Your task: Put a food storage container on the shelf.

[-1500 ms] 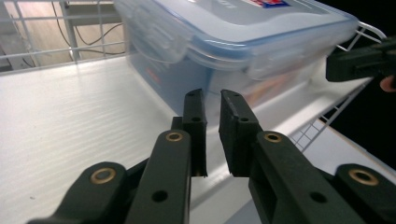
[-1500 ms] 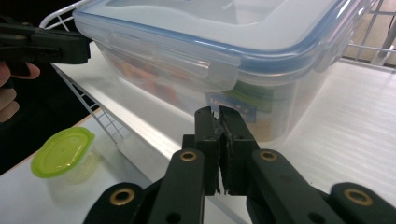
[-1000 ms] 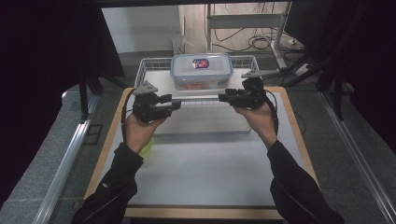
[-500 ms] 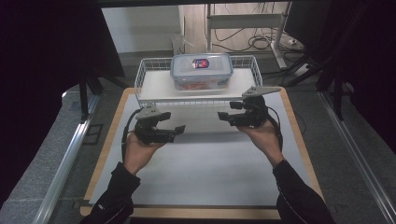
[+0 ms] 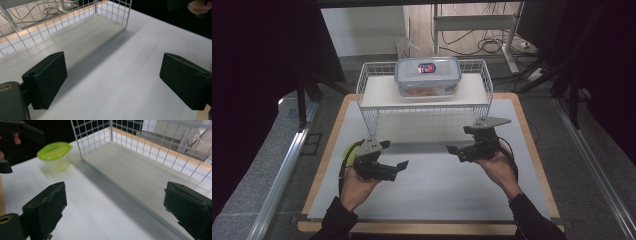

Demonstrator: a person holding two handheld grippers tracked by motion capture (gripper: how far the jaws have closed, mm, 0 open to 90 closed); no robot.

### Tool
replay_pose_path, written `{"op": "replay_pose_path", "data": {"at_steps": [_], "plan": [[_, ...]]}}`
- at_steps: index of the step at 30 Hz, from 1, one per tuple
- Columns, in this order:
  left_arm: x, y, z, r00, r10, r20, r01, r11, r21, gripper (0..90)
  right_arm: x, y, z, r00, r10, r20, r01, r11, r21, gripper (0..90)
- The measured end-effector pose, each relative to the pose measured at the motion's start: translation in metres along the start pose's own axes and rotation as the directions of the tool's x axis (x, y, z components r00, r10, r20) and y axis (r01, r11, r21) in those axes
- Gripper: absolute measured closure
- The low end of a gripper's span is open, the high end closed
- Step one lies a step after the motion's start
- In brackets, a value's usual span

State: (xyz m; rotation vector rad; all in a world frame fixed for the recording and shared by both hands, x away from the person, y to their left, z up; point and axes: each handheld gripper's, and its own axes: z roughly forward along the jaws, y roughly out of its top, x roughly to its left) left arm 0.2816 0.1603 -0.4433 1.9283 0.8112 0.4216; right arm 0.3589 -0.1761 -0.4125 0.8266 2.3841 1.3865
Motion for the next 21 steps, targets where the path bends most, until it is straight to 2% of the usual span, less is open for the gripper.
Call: {"op": "replay_pose_path", "data": {"at_steps": [4,5,7,12,17,21], "plan": [[-0.01,-0.014,0.0,0.9999,0.012,-0.006,-0.012,0.9999,0.009,2.2,0.005,-0.016,-0.001,0.9995,0.023,-0.022,-0.023,1.0,0.002,2.8],[-0.012,-0.018,0.0,0.9999,0.012,-0.005,-0.012,0.9999,0.012,1.5,0.01,-0.025,-0.002,0.9996,0.018,-0.022,-0.018,1.0,0.01,2.9],[-0.016,-0.027,0.0,1.0,0.008,-0.004,-0.008,1.0,0.006,1.3,0.012,-0.027,-0.002,0.9996,0.015,-0.024,-0.015,1.0,0.01,3.0],[-0.023,-0.046,0.0,0.9999,-0.011,0.008,0.011,0.9999,0.004,0.1,0.024,-0.05,-0.006,0.9986,0.006,-0.052,-0.006,1.0,0.004,3.5],[-0.03,-0.061,0.003,0.9996,0.026,-0.008,-0.025,0.9993,0.027,0.2,0.032,-0.076,-0.007,0.9991,-0.011,-0.04,0.013,0.999,0.043,4.0],[-0.031,-0.066,0.007,0.9971,0.07,-0.028,-0.069,0.996,0.057,0.4,0.033,-0.091,-0.01,0.9995,-0.01,-0.031,0.012,0.997,0.079,4.0]]}}
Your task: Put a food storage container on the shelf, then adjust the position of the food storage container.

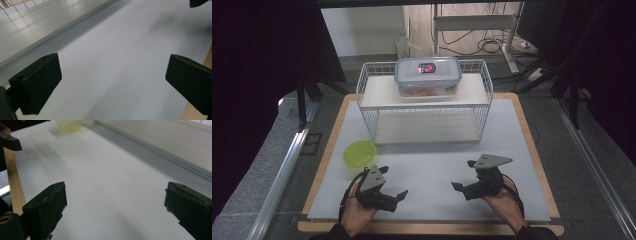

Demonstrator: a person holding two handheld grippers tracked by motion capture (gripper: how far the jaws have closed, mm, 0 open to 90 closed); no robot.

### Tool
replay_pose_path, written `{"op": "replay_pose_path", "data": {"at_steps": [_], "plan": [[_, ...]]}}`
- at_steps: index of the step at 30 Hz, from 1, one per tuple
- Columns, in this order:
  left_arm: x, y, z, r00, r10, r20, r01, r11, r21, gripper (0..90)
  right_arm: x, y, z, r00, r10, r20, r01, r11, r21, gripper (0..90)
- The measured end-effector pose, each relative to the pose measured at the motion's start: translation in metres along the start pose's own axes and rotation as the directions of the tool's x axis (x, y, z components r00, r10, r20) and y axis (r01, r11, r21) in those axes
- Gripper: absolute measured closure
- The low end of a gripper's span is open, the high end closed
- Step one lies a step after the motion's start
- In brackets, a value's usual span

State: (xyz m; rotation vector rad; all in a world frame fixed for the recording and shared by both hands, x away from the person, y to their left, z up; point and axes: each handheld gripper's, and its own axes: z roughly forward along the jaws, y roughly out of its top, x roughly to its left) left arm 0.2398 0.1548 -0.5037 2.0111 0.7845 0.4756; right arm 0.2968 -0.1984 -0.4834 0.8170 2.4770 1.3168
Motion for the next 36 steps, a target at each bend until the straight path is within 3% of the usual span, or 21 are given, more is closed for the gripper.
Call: {"op": "replay_pose_path", "data": {"at_steps": [7,13,17,22,24,26,28,32,33,35,36], "plan": [[0.003,-0.001,0.002,0.9998,-0.021,0.002,0.021,0.9998,-0.002,0.0,-0.008,-0.006,0.0,0.9994,0.035,0.007,-0.035,0.999,-0.002,4.4],[0.007,0.0,0.004,0.9986,-0.054,-0.004,0.054,0.998,0.035,0.9,-0.008,-0.008,0.004,0.9996,0.024,0.017,-0.024,1.0,0.019,4.7],[0.011,0.003,0.003,0.9962,-0.086,0.014,0.086,0.9956,0.037,2.1,-0.01,-0.01,0.006,0.9994,0.029,0.022,-0.029,0.999,0.029,5.1],[0.017,0.007,-0.001,0.9954,-0.093,-0.024,0.094,0.9949,0.037,8.9,-0.013,-0.012,0.007,0.9985,0.049,0.026,-0.05,0.998,0.029,5.5],[0.023,0.01,-0.004,0.9943,-0.102,-0.03,0.103,0.9942,0.029,21.1,-0.014,-0.012,0.008,0.9982,0.055,0.024,-0.056,0.998,0.035,5.7],[0.029,0.011,-0.007,0.9912,-0.13,-0.028,0.13,0.9912,0.023,24.4,-0.014,-0.012,0.008,0.9981,0.057,0.022,-0.058,0.998,0.036,5.8],[0.037,0.012,-0.01,0.9876,-0.155,-0.025,0.156,0.9877,0.018,34.7,-0.014,-0.013,0.009,0.9984,0.052,0.022,-0.053,0.998,0.042,6.0],[0.053,0.014,-0.016,0.9812,-0.185,-0.056,0.186,0.9825,0.015,51.0,-0.013,-0.013,0.011,0.9988,0.043,0.021,-0.044,0.998,0.048,6.5],[0.057,0.014,-0.018,0.9791,-0.194,-0.063,0.195,0.9807,0.015,60.8,-0.013,-0.013,0.011,0.9989,0.041,0.022,-0.042,0.998,0.053,6.7],[0.065,0.013,-0.021,0.9748,-0.211,-0.073,0.212,0.9771,0.013,64.6,-0.012,-0.013,0.011,0.999,0.04,0.022,-0.041,0.998,0.053,6.8],[0.069,0.013,-0.022,0.9726,-0.217,-0.084,0.218,0.9758,0.013,74.7,-0.012,-0.014,0.012,0.999,0.039,0.023,-0.041,0.998,0.055,6.9]]}}
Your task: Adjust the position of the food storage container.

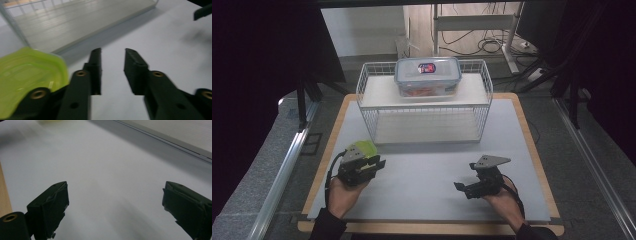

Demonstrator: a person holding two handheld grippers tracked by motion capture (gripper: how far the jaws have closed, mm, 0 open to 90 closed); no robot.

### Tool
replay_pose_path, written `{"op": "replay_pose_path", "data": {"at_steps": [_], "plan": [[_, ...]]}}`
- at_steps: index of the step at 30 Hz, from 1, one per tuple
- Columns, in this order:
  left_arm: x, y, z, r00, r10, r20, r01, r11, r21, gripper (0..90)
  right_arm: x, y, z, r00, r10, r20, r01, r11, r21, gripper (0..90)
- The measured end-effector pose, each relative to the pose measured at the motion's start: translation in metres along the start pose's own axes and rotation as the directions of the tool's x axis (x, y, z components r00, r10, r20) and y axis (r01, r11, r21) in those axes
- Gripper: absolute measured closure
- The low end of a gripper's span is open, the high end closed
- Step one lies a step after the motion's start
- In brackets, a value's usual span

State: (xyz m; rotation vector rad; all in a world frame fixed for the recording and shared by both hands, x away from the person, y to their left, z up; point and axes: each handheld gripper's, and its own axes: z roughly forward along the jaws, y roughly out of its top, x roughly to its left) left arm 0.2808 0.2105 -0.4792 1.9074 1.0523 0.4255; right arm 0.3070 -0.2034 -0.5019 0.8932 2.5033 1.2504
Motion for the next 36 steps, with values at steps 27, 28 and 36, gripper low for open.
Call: {"op": "replay_pose_path", "data": {"at_steps": [27,28,36], "plan": [[0.119,-0.03,-0.024,0.9314,-0.243,-0.271,0.243,0.9694,-0.033,89.8,0.002,-0.001,0.004,0.9997,-0.023,0.001,0.023,0.999,0.03,8.0],[0.121,-0.031,-0.022,0.9296,-0.248,-0.273,0.25,0.9679,-0.027,89.8,0.002,-0.001,0.005,0.9997,-0.023,0.0,0.023,0.999,0.032,8.0],[0.124,-0.03,-0.006,0.9366,-0.234,-0.261,0.246,0.9691,0.015,89.7,0.003,-0.002,0.006,0.9997,-0.026,0.001,0.026,0.999,0.044,8.2]]}}
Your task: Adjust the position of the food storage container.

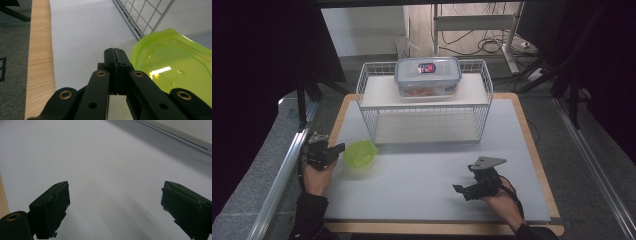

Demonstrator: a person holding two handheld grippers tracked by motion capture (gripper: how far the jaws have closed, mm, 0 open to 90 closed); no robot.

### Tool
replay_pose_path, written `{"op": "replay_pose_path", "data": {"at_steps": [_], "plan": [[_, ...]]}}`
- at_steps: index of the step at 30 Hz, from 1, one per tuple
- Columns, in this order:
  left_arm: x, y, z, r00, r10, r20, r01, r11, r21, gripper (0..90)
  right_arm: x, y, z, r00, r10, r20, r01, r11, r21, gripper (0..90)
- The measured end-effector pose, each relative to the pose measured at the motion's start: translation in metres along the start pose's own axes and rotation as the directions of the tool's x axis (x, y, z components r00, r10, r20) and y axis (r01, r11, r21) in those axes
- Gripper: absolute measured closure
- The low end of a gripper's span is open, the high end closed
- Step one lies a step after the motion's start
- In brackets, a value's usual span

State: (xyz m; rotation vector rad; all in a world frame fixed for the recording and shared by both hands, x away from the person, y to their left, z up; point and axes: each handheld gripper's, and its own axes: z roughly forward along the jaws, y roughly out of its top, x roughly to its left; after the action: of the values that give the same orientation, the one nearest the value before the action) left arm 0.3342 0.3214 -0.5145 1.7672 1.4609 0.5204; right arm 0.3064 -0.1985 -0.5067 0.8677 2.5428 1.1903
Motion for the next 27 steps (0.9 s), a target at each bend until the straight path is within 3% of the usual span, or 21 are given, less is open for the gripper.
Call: {"op": "replay_pose_path", "data": {"at_steps": [7,14,21,27], "plan": [[-0.004,0.0,0.003,0.9999,0.01,0.009,-0.01,0.9999,0.013,89.7,0.0,0.0,0.0,1.0,-0.001,-0.001,0.001,1.0,0.007,8.3],[-0.012,0.001,0.006,0.9989,0.01,0.045,-0.011,0.9998,0.014,89.7,0.0,-0.001,0.001,1.0,-0.005,-0.002,0.005,1.0,0.012,8.3],[-0.034,0.004,0.013,0.9947,0.047,0.091,-0.05,0.9983,0.03,89.7,0.0,-0.001,0.002,1.0,-0.006,-0.003,0.006,1.0,0.02,8.3],[-0.064,0.008,0.022,0.9844,0.097,0.147,-0.103,0.9939,0.038,89.7,0.0,-0.001,0.002,1.0,-0.005,-0.004,0.005,1.0,0.026,8.3]]}}
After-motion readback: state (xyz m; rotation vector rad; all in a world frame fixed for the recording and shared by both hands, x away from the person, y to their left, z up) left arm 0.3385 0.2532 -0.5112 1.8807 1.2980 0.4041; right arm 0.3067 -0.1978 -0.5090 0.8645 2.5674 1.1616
